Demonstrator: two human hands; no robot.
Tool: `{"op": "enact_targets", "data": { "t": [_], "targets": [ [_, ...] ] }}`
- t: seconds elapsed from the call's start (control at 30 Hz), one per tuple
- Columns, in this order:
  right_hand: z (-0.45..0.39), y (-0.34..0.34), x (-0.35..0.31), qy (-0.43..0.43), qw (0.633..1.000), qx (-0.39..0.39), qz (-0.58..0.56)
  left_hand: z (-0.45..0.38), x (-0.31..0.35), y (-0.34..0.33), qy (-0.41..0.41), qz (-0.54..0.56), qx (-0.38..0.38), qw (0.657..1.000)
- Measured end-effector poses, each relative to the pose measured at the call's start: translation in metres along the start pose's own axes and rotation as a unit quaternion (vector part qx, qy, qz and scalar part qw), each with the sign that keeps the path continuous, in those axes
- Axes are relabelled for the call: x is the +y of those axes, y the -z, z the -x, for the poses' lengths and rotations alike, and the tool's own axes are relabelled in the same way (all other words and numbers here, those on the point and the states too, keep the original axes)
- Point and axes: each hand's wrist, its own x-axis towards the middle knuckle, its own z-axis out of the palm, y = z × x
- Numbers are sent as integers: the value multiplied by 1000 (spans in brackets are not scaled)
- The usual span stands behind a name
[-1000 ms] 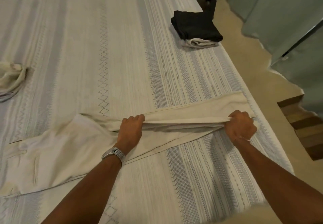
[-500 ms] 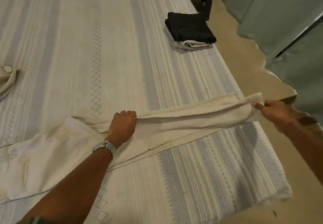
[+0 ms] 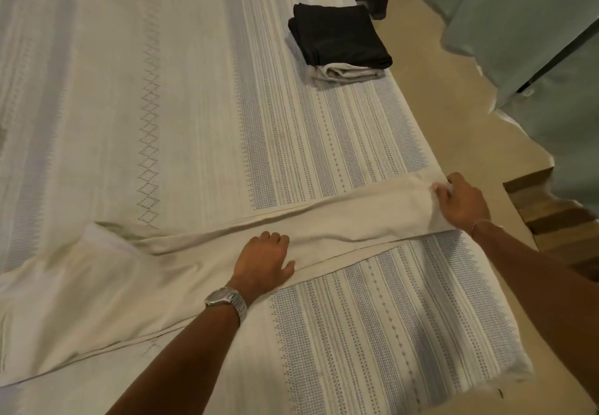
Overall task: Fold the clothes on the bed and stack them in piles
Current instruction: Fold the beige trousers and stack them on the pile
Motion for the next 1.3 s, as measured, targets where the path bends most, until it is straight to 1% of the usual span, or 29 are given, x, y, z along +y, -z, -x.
{"op": "enact_targets", "data": {
  "t": [0.03,0.1,0.27,0.4,0.5,0.57,0.6,0.7,0.77,0.83,0.9,1.03,1.1,1.17,1.23,1.27,1.3],
  "targets": [
    [-2,-4,1,-14,1000,-13,4,-4,3,-3,22,-8,-8,1000],
    [-2,-14,4,-32,999,-37,18,-7,9,-2,34,-30,-22,999],
    [1,-30,0,-39,997,-38,63,-13,14,3,4,-51,-71,996],
    [3,-39,-7,-46,989,-50,133,-16,19,10,-32,-78,-98,992],
    [5,-41,-8,-55,987,-39,144,-17,27,14,-28,-106,-86,990],
    [5,-43,-8,-63,987,-36,142,-15,33,10,-18,-117,-107,987],
    [4,-44,-7,-64,987,-34,142,-16,35,5,-26,-124,-117,985],
    [3,-44,-4,-61,987,-16,146,-18,37,2,-42,-121,-93,987],
    [1,-41,-2,-52,989,-4,135,-19,32,-3,-73,-95,-48,992],
    [-3,-36,0,-51,991,-11,122,-15,27,0,-94,-82,-36,992],
    [-7,-28,2,-51,991,-18,121,-8,25,4,-125,-83,-6,989],
    [-8,-18,5,-12,991,-2,132,3,24,2,-152,-43,62,986],
    [-7,-17,5,-2,991,-3,132,4,24,-3,-158,-37,72,984],
    [-8,-20,8,1,991,-4,132,4,25,-11,-147,-54,63,986],
    [-7,-26,13,-12,989,-9,144,3,28,-18,-105,-52,56,991],
    [-5,-31,16,-23,988,4,155,3,29,-20,-78,-46,59,994],
    [-4,-35,18,-30,986,36,162,1,30,-20,-51,-39,69,996]
  ]
}}
